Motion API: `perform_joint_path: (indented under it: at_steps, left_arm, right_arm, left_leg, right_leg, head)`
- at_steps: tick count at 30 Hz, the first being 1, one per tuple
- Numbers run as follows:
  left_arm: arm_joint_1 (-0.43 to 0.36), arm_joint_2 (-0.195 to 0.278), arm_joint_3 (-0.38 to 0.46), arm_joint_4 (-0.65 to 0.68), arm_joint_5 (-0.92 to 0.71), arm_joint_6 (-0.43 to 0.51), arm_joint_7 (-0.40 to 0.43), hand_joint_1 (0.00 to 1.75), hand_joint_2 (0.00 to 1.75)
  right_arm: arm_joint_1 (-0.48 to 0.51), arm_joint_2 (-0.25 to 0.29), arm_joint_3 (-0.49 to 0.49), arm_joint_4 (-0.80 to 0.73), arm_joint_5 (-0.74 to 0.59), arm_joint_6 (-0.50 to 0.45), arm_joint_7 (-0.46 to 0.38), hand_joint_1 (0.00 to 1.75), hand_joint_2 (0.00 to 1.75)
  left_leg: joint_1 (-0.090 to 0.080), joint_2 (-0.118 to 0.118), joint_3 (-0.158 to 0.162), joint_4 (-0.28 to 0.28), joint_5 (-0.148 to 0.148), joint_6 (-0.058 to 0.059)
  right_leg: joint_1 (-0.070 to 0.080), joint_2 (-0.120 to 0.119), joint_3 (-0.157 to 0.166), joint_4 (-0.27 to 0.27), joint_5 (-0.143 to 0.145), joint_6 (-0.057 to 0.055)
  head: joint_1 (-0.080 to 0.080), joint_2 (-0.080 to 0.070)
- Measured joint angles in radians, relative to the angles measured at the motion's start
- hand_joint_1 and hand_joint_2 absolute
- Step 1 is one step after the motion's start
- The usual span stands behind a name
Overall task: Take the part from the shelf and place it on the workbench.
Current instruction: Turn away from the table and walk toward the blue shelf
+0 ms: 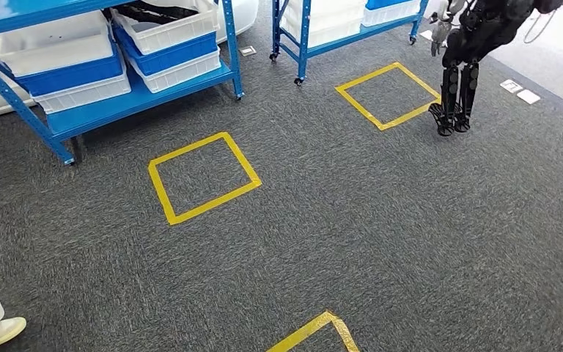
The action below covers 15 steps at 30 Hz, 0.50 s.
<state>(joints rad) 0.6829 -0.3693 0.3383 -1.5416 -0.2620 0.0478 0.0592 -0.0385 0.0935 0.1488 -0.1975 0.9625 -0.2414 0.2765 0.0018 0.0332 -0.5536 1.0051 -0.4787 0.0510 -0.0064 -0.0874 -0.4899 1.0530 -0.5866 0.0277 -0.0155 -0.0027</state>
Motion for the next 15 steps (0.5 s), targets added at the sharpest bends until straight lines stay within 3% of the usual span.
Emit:
perform_joint_path:
  at_steps: [2, 4, 5, 6, 8, 10, 12, 13, 15]
  left_arm:
    - [-0.001, 0.000, -0.012, -0.005, -0.034, 0.081, -0.027, 0.00, 0.00]
    - [0.000, 0.000, -0.028, -0.008, -0.032, 0.132, -0.039, 0.00, 0.00]
    - [0.002, 0.000, -0.036, -0.008, -0.011, 0.130, -0.036, 0.00, 0.00]
    - [0.006, 0.000, -0.042, -0.008, 0.014, 0.109, -0.029, 0.00, 0.00]
    - [0.013, 0.000, -0.048, -0.008, 0.064, 0.052, -0.013, 0.00, 0.00]
    - [0.020, 0.000, -0.048, -0.009, 0.105, 0.002, 0.000, 0.00, 0.00]
    - [0.027, 0.000, -0.045, -0.009, 0.131, -0.030, 0.007, 0.00, 0.00]
    - [0.031, 0.001, -0.043, -0.009, 0.137, -0.041, 0.009, 0.00, 0.00]
    - [0.033, 0.001, -0.040, -0.009, 0.145, -0.057, 0.012, 0.00, 0.00]
  right_arm:
    - [0.005, 0.005, -0.002, 0.003, -0.003, 0.000, 0.000, 0.00, 0.00]
    - [0.011, 0.007, -0.004, 0.006, -0.004, 0.000, 0.000, 0.00, 0.00]
    - [0.013, 0.008, -0.005, 0.007, -0.003, 0.000, 0.000, 0.00, 0.00]
    - [0.015, 0.008, -0.006, 0.008, -0.003, 0.000, 0.000, 0.00, 0.00]
    - [0.016, 0.009, -0.006, 0.008, -0.001, -0.001, -0.002, 0.00, 0.00]
    - [0.015, 0.010, -0.007, 0.009, -0.001, -0.001, -0.003, 0.00, 0.00]
    - [0.013, 0.013, -0.008, 0.010, -0.001, -0.001, -0.004, 0.00, 0.00]
    - [0.012, 0.016, -0.008, 0.010, 0.000, -0.002, -0.004, 0.00, 0.00]
    - [0.013, 0.021, -0.009, 0.010, 0.000, -0.003, -0.004, 0.00, 0.00]
  left_leg:
    - [0.004, -0.033, -0.003, -0.003, 0.005, 0.007]
    - [0.004, -0.069, -0.004, -0.002, 0.006, 0.007]
    - [0.004, -0.087, -0.003, -0.002, 0.006, 0.007]
    - [0.005, -0.103, -0.001, -0.001, 0.005, 0.005]
    - [0.005, -0.132, 0.001, 0.005, 0.002, -0.004]
    - [0.002, -0.152, -0.002, 0.011, -0.002, -0.016]
    - [0.003, -0.167, -0.006, 0.010, -0.001, -0.026]
    - [0.005, -0.157, -0.008, 0.013, -0.002, -0.030]
    - [0.005, -0.103, -0.028, 0.056, -0.031, -0.039]
  right_leg:
    - [-0.007, 0.065, -0.060, 0.122, -0.054, -0.005]
    - [-0.010, 0.079, -0.111, 0.213, -0.076, 0.001]
    - [-0.012, 0.082, -0.115, 0.212, -0.064, 0.011]
    - [-0.015, 0.087, -0.100, 0.169, -0.036, 0.022]
    - [-0.022, 0.120, -0.048, 0.036, 0.027, 0.040]
    - [-0.023, 0.143, -0.023, -0.037, 0.055, 0.033]
    - [-0.022, 0.129, -0.019, -0.043, 0.059, 0.012]
    - [-0.022, 0.120, -0.016, -0.044, 0.061, 0.003]
    - [-0.025, 0.098, -0.013, -0.047, 0.065, -0.012]
  head:
    - [0.002, 0.000]
    - [0.003, 0.000]
    - [0.004, 0.000]
    - [0.004, 0.000]
    - [0.005, 0.000]
    - [0.007, 0.000]
    - [0.007, 0.000]
    - [0.007, 0.000]
    - [0.003, 0.000]
